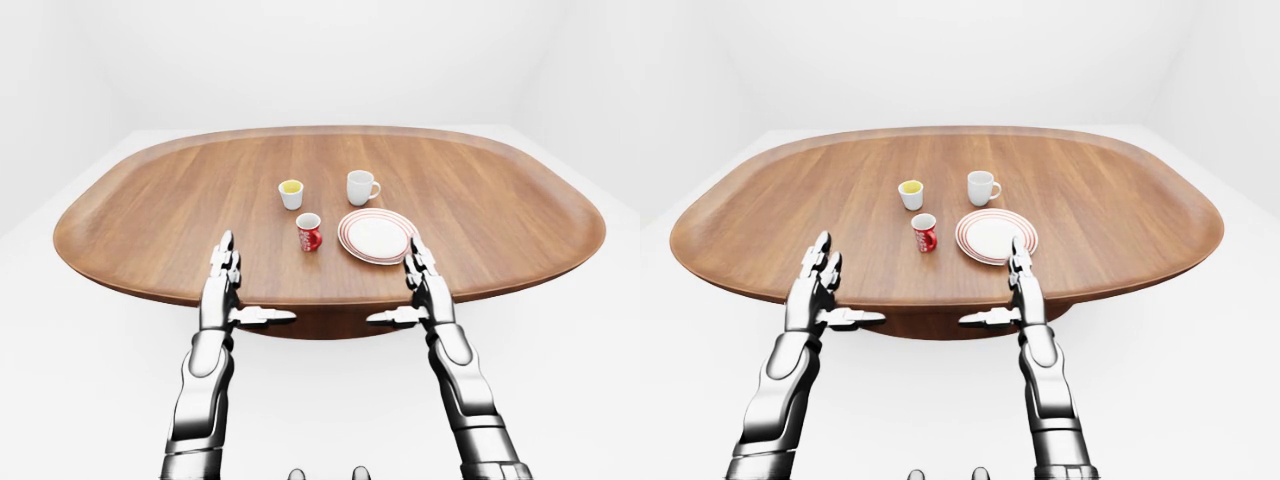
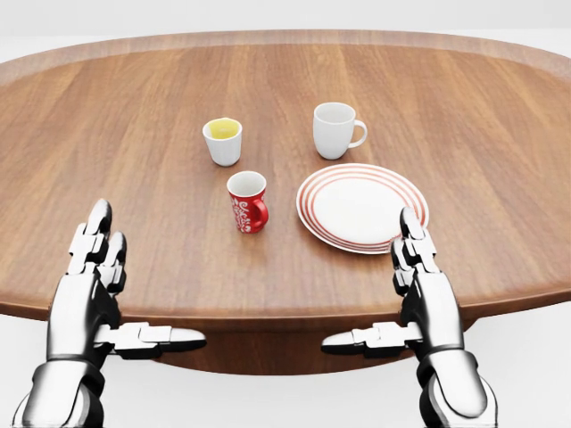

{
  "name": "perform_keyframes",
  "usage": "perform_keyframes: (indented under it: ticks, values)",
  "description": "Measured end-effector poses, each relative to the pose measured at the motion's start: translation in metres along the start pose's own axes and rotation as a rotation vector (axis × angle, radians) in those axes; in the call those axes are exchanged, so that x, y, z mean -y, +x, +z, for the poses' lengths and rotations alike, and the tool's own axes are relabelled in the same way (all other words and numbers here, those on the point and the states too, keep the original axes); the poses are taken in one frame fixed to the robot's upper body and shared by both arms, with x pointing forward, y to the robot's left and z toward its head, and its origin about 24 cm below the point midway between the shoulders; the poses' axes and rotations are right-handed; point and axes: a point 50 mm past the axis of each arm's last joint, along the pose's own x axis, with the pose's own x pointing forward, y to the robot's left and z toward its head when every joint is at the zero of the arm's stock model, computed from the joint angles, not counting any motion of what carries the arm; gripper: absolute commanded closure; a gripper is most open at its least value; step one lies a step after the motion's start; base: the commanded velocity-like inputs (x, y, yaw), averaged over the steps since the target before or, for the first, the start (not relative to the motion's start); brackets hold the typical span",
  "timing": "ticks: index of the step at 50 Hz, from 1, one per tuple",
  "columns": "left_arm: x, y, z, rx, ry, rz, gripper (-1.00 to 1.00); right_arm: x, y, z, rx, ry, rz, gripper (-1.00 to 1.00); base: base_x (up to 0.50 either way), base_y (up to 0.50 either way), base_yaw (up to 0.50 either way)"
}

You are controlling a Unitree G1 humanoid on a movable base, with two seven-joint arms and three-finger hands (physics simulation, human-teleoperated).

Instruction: Pick up the red mug and put it on the plate

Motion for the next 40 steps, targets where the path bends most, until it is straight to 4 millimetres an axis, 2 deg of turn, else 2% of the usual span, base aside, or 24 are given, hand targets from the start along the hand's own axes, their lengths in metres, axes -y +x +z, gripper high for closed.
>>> perform_keyframes:
  ticks: [8, 17, 26, 32, 40]
  values:
    - [-0.004, 0.022, 0.043, 0.164, 0.015, -0.004, -1.0, 0.013, 0.022, 0.021, -0.009, -0.008, -0.02, -1.0, 0.0, 0.0, 0.0]
    - [-0.005, 0.046, 0.094, 0.337, 0.033, -0.009, -1.0, 0.029, 0.047, 0.068, 0.134, -0.039, -0.049, -1.0, 0.0, 0.0, 0.0]
    - [-0.003, 0.063, 0.139, 0.468, 0.058, -0.02, -1.0, 0.035, 0.066, 0.111, 0.252, -0.074, -0.054, -1.0, 0.0, 0.0, 0.0]
    - [0.0, 0.071, 0.161, 0.524, 0.074, -0.026, -1.0, 0.036, 0.076, 0.131, 0.291, -0.094, -0.049, -1.0, 0.0, 0.0, 0.0]
    - [0.005, 0.078, 0.177, 0.558, 0.088, -0.034, -1.0, 0.037, 0.082, 0.159, 0.367, -0.124, -0.043, -1.0, 0.0, 0.0, 0.0]
